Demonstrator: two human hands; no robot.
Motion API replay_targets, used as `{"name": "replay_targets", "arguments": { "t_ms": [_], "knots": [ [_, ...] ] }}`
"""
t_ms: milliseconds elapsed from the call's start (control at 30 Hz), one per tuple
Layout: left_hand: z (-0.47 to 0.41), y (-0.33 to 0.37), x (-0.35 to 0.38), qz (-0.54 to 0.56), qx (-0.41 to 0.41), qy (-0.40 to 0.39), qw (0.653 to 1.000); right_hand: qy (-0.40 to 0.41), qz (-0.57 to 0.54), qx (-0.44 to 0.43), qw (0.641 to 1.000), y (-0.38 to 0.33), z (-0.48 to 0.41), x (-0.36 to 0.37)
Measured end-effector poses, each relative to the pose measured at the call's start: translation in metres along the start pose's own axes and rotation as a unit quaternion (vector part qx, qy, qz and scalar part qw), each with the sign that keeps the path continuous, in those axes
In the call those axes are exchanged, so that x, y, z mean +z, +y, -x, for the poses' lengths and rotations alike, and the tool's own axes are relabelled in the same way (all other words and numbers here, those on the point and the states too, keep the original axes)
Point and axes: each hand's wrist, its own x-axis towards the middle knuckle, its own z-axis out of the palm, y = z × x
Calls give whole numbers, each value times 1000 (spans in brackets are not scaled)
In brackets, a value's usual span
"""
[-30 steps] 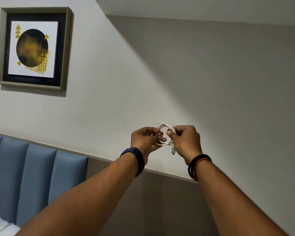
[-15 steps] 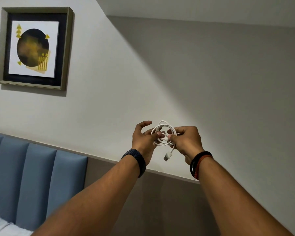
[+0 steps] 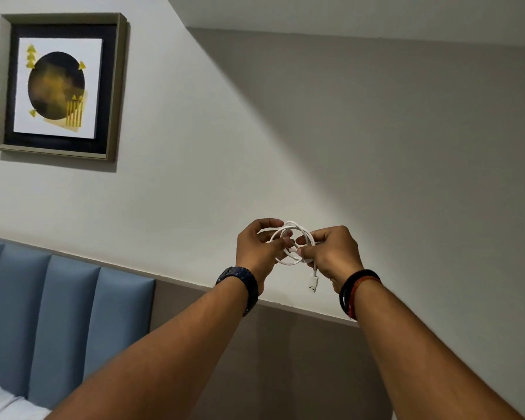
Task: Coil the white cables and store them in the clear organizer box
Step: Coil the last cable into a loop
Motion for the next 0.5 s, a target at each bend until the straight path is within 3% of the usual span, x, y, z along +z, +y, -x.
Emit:
{"name": "replay_targets", "arguments": {
  "t_ms": [233,367,500],
  "knots": [
    [1,-1,10,-117,37,52,991,10,2,6,1000,5,-1,2],
    [0,0,11,-166,46,27,985,20,-8,13,1000,7,-2,-2],
    [0,3,5,-131,-21,-32,991,10,-66,44,997,11,-2,-12]
  ]
}}
